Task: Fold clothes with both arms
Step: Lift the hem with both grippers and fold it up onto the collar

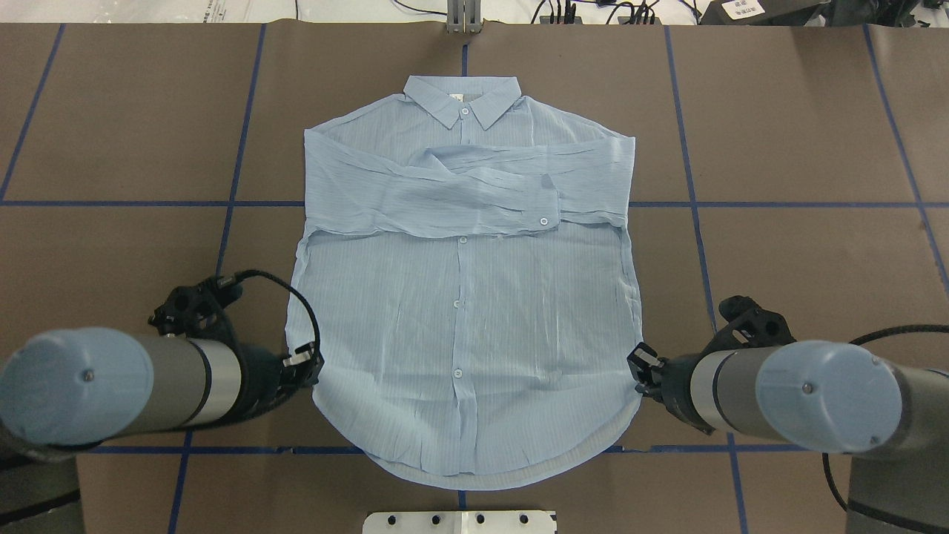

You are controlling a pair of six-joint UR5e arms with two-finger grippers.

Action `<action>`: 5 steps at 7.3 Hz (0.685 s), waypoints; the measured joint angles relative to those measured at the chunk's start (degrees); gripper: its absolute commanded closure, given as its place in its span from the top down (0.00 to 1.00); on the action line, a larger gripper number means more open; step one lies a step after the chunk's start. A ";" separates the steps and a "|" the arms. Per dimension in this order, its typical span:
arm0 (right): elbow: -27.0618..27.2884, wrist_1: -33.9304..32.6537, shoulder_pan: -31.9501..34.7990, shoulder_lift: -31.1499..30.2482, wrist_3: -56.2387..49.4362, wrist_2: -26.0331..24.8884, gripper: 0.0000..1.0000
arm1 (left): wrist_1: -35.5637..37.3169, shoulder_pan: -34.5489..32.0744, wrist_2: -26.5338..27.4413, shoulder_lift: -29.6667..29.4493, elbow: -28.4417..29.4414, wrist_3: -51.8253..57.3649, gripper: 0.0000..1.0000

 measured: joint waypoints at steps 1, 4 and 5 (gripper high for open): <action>-3.08 -0.88 5.80 3.85 -3.53 3.23 0.00 | -0.03 -5.92 -2.87 -4.91 4.83 3.41 0.00; -17.70 -5.80 22.62 17.67 -17.20 11.31 0.00 | -3.42 -18.56 -5.94 -14.17 19.12 13.30 0.00; -23.45 -6.04 26.65 20.91 -22.21 13.17 0.00 | -7.61 -21.47 -6.09 -16.28 25.22 15.38 0.00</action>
